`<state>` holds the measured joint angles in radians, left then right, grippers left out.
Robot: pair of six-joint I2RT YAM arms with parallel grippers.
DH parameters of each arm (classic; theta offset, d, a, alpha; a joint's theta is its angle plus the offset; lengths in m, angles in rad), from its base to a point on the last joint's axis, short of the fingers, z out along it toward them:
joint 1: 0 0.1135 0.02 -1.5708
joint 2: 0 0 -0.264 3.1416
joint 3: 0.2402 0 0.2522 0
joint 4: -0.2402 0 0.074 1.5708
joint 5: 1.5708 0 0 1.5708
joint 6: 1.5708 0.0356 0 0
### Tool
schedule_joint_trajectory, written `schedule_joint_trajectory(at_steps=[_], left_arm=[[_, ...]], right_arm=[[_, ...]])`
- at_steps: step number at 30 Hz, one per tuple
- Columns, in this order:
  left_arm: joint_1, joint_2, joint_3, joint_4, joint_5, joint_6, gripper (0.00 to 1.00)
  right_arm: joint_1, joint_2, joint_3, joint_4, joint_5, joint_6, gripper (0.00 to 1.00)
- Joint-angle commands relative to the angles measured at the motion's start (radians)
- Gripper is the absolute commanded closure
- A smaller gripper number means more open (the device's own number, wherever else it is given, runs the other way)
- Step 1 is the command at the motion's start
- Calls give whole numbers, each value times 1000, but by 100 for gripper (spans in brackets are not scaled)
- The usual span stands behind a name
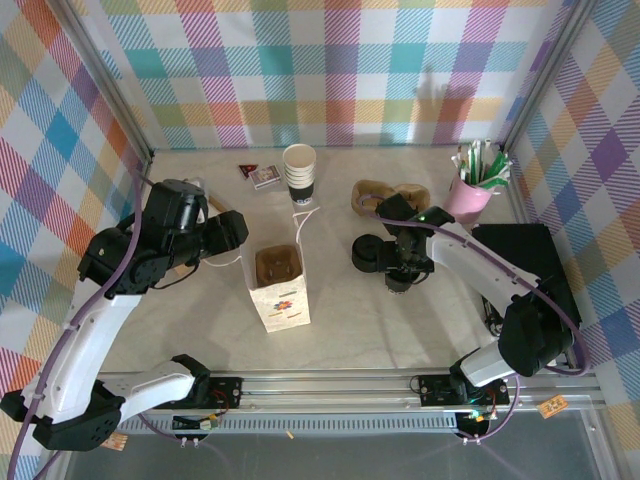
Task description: Pack the takeout coffee
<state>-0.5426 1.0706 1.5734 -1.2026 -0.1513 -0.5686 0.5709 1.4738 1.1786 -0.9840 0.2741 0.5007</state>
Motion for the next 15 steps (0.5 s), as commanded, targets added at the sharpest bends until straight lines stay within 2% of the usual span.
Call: schedule_joint_trajectory(at_steps=[1,8,15], left_arm=[[-5,2,13,-4,-12,4,30],[-5,9,3,10,-3,-3,30],[-5,15,41,-51,-30,-5,29]], right_arm=[[9,23,-71,-25,-33,-42,24],[9,28,-83,-5,-31,-55,29],[9,-21,-56,-34,-65,-94,38]])
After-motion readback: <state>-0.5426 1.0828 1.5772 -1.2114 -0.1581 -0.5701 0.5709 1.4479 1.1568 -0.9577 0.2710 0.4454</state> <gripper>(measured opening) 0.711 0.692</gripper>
